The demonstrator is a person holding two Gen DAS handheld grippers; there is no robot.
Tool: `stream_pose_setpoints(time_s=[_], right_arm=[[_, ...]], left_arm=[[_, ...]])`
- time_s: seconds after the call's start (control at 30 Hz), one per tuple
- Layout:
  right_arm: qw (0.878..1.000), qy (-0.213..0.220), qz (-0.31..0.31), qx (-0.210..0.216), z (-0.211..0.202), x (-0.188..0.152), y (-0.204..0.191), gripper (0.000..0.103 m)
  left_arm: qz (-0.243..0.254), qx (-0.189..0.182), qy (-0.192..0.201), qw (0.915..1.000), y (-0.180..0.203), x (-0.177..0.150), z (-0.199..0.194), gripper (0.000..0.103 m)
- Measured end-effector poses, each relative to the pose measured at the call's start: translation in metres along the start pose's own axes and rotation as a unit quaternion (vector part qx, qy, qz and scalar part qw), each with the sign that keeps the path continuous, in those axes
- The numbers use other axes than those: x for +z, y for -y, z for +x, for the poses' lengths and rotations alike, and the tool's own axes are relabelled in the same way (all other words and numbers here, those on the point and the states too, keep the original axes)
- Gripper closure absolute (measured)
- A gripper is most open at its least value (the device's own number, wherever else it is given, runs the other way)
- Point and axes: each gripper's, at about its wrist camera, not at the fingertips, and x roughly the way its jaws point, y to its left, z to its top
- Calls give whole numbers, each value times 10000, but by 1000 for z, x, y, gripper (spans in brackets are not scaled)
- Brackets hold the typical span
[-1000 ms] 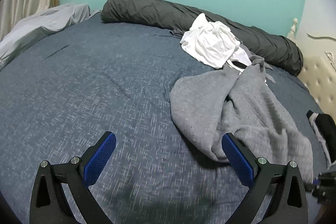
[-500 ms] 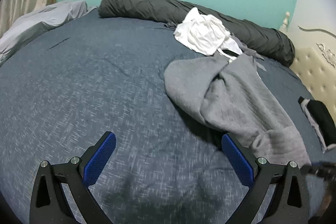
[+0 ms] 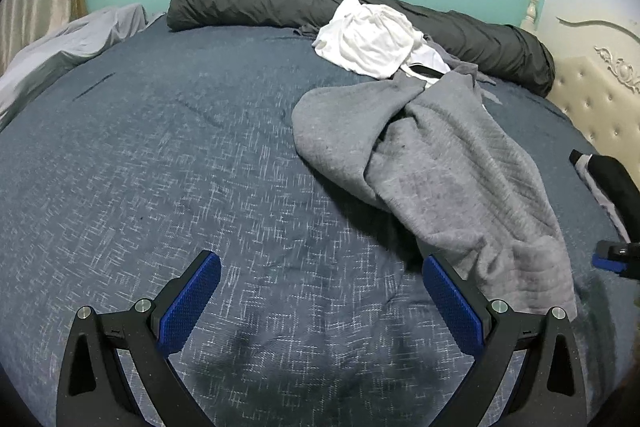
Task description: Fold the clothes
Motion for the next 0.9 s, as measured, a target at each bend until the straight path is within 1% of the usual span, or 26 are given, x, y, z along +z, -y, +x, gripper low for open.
stream_pose_setpoints(time_s=[0.13, 0.3, 0.33, 0.37, 0.4, 0.43, 0.47, 0.53, 0.67, 0.9], right_arm=[[9993, -203, 298, -49, 28, 5, 11, 38], [9992, -149, 352, 94, 50, 13, 9, 39], [9993, -156, 309, 130, 53, 15, 7, 44], [9994, -171, 240, 163, 56, 16, 4, 59], [9996, -204, 144, 165, 59, 17, 0, 69], [9997, -212, 40, 116, 60, 18, -4, 86], [9998, -187, -51, 44, 59, 18, -8, 97], [9997, -86, -234, -83, 50, 18, -14, 100], [9978, 50, -586, -322, 19, 13, -13, 101], [9919, -17, -793, -992, -48, -12, 28, 101]], left_arm=[[-28, 10, 4, 10000, -3, 2, 2, 0], [-64, 33, 15, 10000, -7, 4, 4, 0], [-80, 36, 17, 10000, -9, 5, 4, 0], [-96, 38, 19, 9999, -10, 5, 4, 0], [-112, 39, 21, 9999, -11, 6, 5, 0], [-118, 39, 21, 9999, -11, 6, 5, 0], [-123, 39, 22, 9999, -12, 6, 5, 0], [-128, 38, 28, 9999, -13, 7, 4, 0], [-173, 40, 34, 9998, -15, 7, 4, 0], [-200, 51, 55, 9998, -16, 7, 2, 0]])
